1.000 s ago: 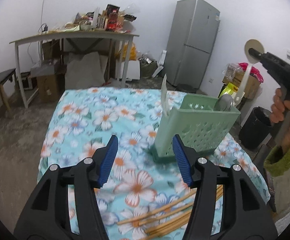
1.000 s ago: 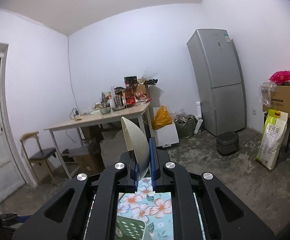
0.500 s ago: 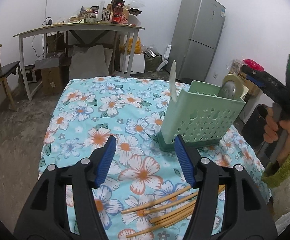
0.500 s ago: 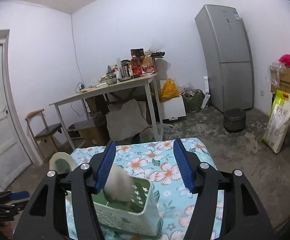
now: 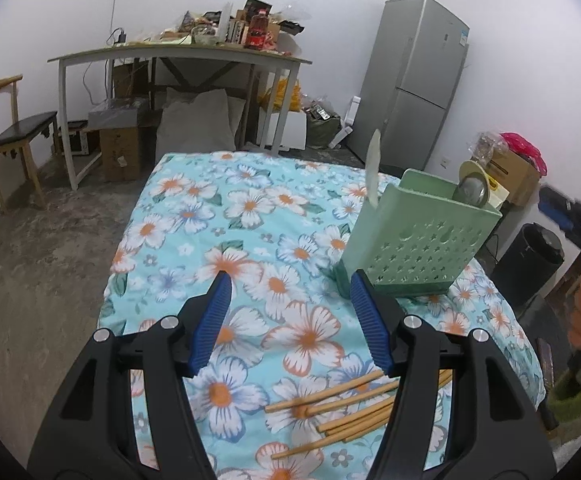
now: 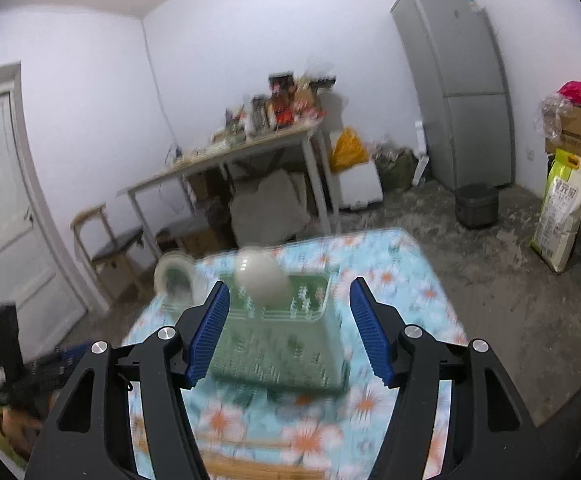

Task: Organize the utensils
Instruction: 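Move both tools down toward the bamboo chopsticks on the cloth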

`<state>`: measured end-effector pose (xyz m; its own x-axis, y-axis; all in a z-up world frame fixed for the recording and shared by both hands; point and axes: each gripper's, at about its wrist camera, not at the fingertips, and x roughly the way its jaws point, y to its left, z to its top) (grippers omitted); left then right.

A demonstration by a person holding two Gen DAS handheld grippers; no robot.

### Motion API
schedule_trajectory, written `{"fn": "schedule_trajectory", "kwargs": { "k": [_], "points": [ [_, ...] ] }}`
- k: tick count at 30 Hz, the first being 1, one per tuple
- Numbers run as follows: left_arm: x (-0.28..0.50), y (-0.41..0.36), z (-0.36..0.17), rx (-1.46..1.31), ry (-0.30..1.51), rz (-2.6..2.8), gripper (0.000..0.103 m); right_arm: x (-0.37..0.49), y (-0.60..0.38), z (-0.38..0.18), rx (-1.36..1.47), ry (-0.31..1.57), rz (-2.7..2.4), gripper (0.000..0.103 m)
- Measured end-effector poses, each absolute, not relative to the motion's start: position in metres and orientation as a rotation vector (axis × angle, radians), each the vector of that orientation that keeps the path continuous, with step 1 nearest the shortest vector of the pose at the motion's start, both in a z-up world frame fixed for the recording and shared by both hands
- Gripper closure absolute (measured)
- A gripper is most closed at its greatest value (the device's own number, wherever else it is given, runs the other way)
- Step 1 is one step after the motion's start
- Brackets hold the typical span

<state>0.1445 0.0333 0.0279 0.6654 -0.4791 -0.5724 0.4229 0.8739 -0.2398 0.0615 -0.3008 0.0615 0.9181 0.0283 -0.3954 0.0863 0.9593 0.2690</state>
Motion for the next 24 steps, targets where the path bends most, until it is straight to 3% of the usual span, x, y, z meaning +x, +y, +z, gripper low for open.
{"fn": "schedule_trajectory", "kwargs": {
  "k": [10, 18, 24],
  "points": [
    [0.127, 0.048, 0.005, -0.144, 0.739, -0.496, 0.044, 0.044, -0.256, -0.001, 0.381, 0.696, 0.069, 0.042],
    [0.113, 0.052, -0.011, -0.182, 0.811, -0.545, 0.045, 0.031, -0.214, -0.041, 0.423, 0.813, 0.129, 0.042],
    [0.111, 0.054, -0.024, -0.291, 0.896, -0.603, 0.054, 0.029, -0.191, -0.045, 0.344, 0.835, 0.151, 0.042]
  ]
}}
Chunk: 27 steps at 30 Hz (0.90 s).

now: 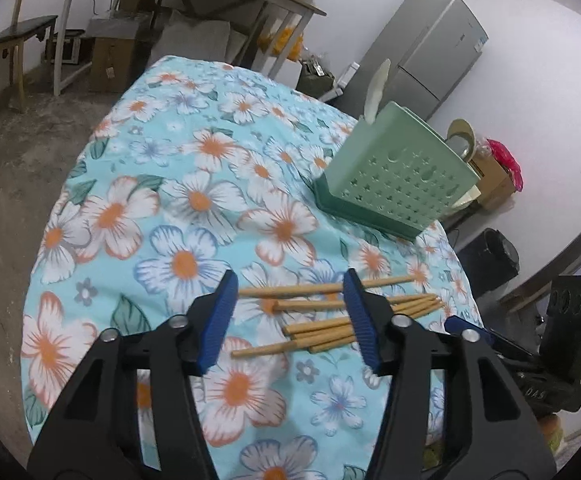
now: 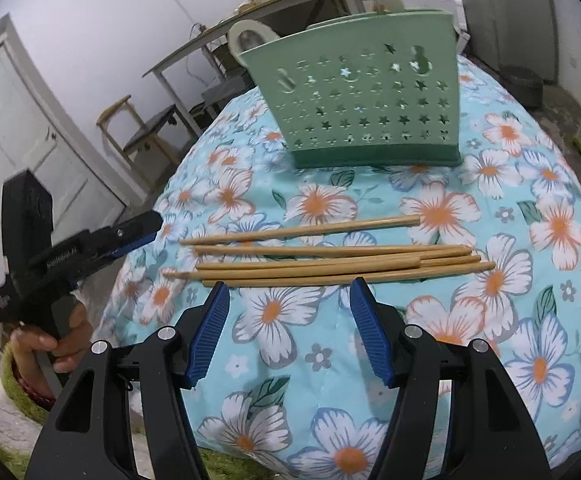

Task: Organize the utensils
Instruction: 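Move both tools down toward the bamboo chopsticks on the cloth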

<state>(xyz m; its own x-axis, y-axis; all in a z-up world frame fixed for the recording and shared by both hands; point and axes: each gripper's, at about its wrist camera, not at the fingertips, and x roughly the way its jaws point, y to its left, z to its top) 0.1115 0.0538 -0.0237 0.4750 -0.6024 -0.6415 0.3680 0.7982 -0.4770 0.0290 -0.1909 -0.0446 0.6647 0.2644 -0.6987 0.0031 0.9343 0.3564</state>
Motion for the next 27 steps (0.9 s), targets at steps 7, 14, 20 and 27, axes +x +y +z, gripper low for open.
{"fn": "schedule_trajectory", "kwargs": {
  "k": [7, 14, 20, 27],
  "points": [
    [0.112, 0.001, 0.000, -0.041, 0.827, -0.751, 0.062, 0.030, -0.194, -0.044, 0.290, 0.832, 0.124, 0.042],
    [0.108, -0.092, 0.007, 0.467, 0.734, -1.025, 0.072, 0.022, -0.217, -0.050, 0.321, 0.838, 0.093, 0.042],
    [0.112, -0.148, -0.012, 0.679, 0.767, -1.160, 0.080, 0.012, -0.233, -0.060, 0.369, 0.856, 0.101, 0.042],
    [0.111, -0.183, -0.047, 0.831, 0.837, -1.210, 0.087, 0.005, -0.251, -0.071, 0.435, 0.874, 0.072, 0.042]
  ]
}}
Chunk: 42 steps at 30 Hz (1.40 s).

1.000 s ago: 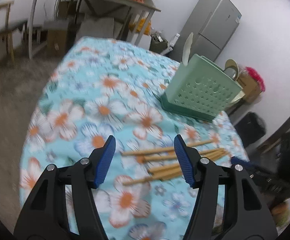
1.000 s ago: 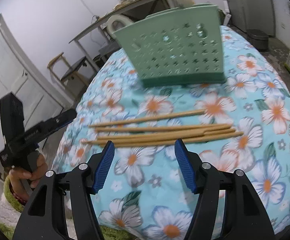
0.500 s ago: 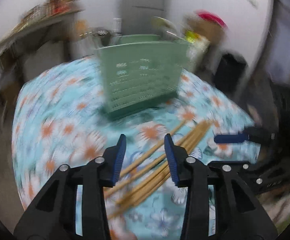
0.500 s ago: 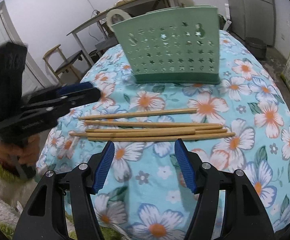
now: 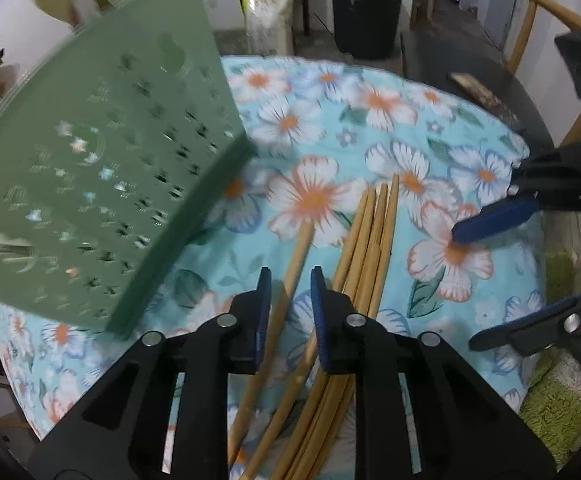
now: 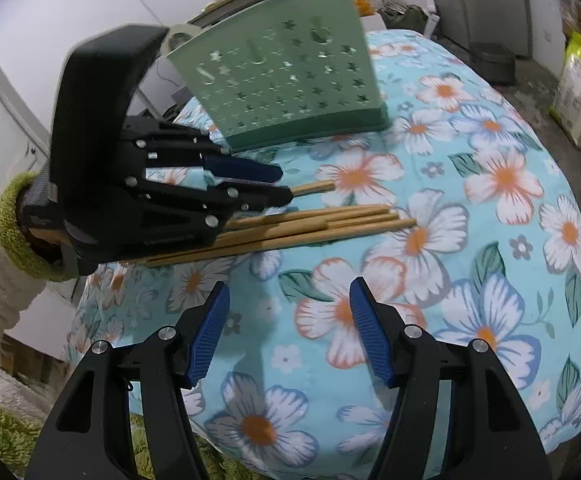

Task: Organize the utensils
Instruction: 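Move both tools down toward the bamboo chopsticks on the cloth, then close the left tool on one bamboo chopstick and lift it, then grasp one bamboo chopstick with the right tool while the left tool holds its chopstick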

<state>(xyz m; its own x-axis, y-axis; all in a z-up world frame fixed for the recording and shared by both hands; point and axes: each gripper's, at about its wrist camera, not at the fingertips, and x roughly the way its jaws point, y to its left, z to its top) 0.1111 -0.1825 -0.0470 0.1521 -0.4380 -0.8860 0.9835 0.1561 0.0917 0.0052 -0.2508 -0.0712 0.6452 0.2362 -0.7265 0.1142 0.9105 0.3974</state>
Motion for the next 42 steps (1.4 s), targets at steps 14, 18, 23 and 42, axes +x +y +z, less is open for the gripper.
{"fn": "schedule_trajectory", "kwargs": {
  "k": [14, 18, 23, 42],
  "points": [
    [0.104, -0.185, -0.046, 0.844, 0.763, -1.163, 0.098, 0.008, -0.277, -0.088, 0.726, 0.873, 0.106, 0.051],
    [0.104, -0.169, -0.021, 0.796, 0.711, -1.130, 0.098, 0.015, -0.291, -0.095, 0.883, 0.871, 0.112, 0.055],
    [0.104, -0.140, 0.015, 0.718, 0.647, -1.088, 0.098, 0.027, -0.292, -0.096, 0.931, 0.882, 0.096, 0.059],
    [0.120, 0.019, 0.098, 0.059, 0.586, -0.772, 0.098, 0.077, -0.272, -0.089, 0.878, 0.900, 0.078, 0.070]
  ]
}}
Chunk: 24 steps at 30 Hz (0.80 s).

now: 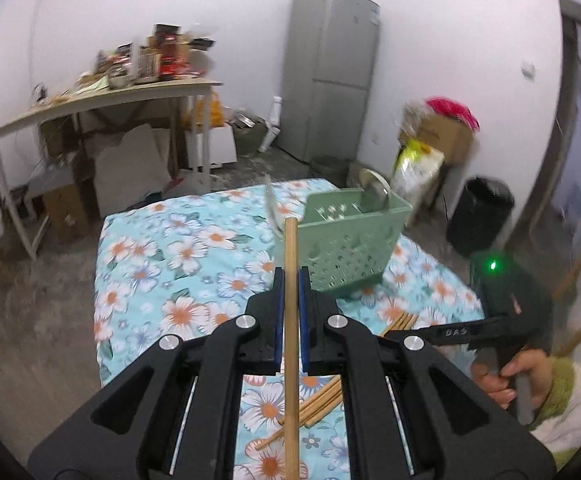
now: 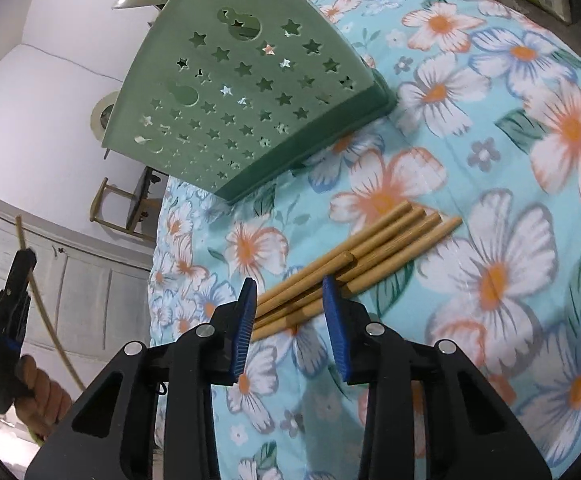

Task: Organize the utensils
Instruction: 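Grasp one bamboo chopstick with the right tool while the left tool holds its chopstick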

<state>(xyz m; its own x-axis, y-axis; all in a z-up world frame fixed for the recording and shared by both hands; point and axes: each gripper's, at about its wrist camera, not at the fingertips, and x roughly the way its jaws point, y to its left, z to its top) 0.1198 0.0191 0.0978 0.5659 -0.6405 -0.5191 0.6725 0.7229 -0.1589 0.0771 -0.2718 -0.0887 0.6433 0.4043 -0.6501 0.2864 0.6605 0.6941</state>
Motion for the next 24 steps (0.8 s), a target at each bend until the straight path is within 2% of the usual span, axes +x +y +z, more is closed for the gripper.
{"fn": "schedule_trajectory", "kwargs": {
  "k": [5, 24],
  "points": [
    [0.126, 0.029, 0.097, -0.026, 0.592, -0.763, 0.098, 0.086, -0.274, -0.090, 0.899, 0.915, 0.051, 0.075],
    [0.133, 0.032, 0.087, -0.082, 0.609, -0.782, 0.098, 0.132, -0.270, -0.093, 0.913, 0.939, -0.015, 0.074]
  ]
}}
